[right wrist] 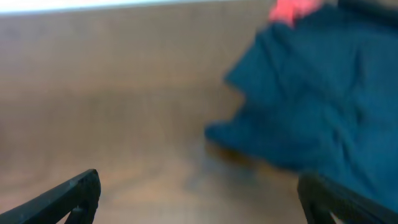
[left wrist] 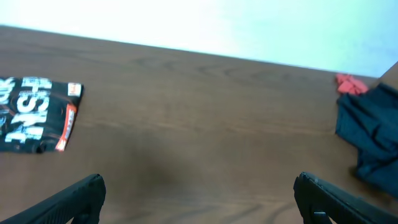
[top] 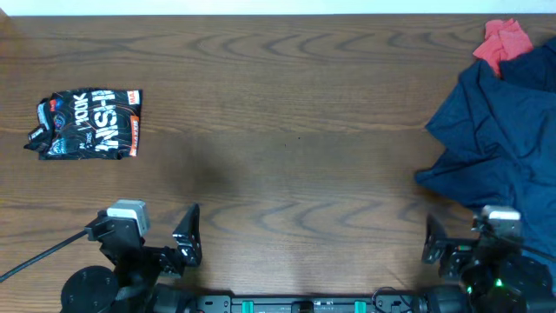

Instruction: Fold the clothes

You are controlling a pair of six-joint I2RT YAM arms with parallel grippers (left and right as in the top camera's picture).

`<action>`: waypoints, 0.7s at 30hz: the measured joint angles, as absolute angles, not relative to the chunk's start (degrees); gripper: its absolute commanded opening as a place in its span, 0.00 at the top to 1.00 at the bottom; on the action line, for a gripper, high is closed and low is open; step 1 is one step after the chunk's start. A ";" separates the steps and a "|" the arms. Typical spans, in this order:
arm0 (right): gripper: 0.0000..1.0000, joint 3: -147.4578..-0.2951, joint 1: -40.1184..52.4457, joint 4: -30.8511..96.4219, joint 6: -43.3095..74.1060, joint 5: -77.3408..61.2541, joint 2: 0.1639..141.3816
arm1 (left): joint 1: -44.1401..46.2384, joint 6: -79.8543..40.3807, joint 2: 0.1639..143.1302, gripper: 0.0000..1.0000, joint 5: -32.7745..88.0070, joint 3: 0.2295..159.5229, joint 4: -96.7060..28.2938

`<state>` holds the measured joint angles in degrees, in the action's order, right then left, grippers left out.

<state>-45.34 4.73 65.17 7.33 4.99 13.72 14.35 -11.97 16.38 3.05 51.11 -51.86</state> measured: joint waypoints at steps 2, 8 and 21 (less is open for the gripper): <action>0.01 -44.97 4.73 66.00 7.33 4.99 13.72 | 14.37 -11.97 16.40 0.02 3.05 51.09 -53.30; 0.01 -44.93 4.73 66.15 7.31 5.02 13.69 | 14.37 -11.97 16.40 0.02 3.05 51.09 -57.54; 0.01 -27.38 3.88 32.91 2.15 7.53 0.78 | 14.35 -11.97 16.38 0.02 3.05 51.03 -61.52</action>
